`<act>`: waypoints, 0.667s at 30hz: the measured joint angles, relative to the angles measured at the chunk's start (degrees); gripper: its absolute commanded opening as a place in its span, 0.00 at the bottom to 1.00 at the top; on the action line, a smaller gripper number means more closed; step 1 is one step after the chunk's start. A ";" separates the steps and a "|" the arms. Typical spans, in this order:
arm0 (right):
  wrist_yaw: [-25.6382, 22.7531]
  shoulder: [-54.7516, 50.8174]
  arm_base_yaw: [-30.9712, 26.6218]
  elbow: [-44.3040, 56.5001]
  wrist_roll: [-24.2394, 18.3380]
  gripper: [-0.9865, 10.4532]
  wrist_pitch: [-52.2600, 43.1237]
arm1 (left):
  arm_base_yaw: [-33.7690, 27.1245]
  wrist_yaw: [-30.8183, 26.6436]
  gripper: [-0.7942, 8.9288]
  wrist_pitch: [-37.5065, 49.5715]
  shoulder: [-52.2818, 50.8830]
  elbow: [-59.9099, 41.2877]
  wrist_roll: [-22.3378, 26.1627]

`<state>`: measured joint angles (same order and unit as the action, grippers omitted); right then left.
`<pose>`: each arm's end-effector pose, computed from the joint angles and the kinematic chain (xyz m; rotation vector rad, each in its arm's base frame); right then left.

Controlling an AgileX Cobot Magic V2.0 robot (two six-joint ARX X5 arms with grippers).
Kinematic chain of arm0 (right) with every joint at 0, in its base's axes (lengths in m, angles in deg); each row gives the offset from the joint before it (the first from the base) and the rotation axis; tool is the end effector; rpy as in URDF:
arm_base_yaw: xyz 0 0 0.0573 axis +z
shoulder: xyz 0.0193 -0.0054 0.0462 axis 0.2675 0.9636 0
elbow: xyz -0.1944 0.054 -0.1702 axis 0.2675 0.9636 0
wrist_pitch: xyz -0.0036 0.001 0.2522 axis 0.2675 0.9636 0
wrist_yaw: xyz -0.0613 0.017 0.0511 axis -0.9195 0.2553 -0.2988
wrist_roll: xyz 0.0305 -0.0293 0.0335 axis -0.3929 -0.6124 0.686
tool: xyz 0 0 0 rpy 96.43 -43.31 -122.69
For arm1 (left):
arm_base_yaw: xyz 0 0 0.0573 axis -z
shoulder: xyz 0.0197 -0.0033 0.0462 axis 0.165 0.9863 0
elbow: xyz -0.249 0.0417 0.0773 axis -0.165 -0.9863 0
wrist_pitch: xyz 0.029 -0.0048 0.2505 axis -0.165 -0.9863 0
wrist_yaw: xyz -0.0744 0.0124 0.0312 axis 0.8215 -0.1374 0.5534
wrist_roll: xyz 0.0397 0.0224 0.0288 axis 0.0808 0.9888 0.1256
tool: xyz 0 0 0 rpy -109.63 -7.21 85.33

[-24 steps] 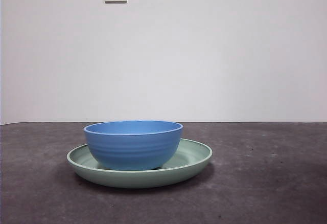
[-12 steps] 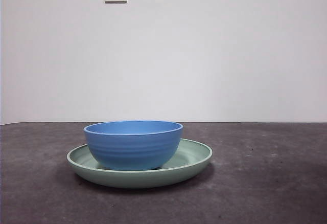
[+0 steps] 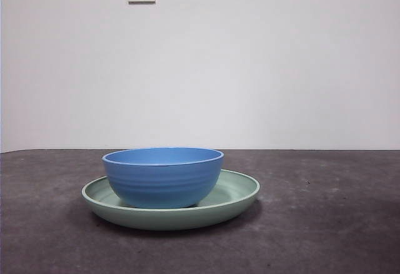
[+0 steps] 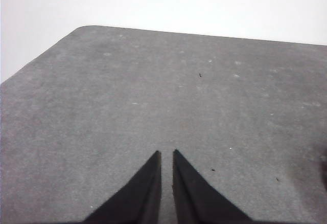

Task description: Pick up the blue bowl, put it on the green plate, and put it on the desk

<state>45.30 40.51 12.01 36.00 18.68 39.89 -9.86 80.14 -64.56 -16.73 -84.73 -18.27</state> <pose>0.0958 -0.0052 0.1524 0.0215 0.1569 -0.0404 0.0947 0.0013 0.1565 -0.0684 0.1553 0.0325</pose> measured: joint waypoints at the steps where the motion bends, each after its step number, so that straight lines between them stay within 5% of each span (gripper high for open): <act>1: 0.00 0.00 0.00 0.00 0.00 0.12 0.00 | 0.00 0.00 0.12 0.00 0.00 0.00 0.00; 20: 0.00 0.00 0.57 0.00 0.00 0.12 0.00 | 0.00 0.00 0.12 0.00 0.00 0.00 0.00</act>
<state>45.30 40.51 12.58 36.00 18.68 39.89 -9.86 80.14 -64.56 -16.73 -84.73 -18.27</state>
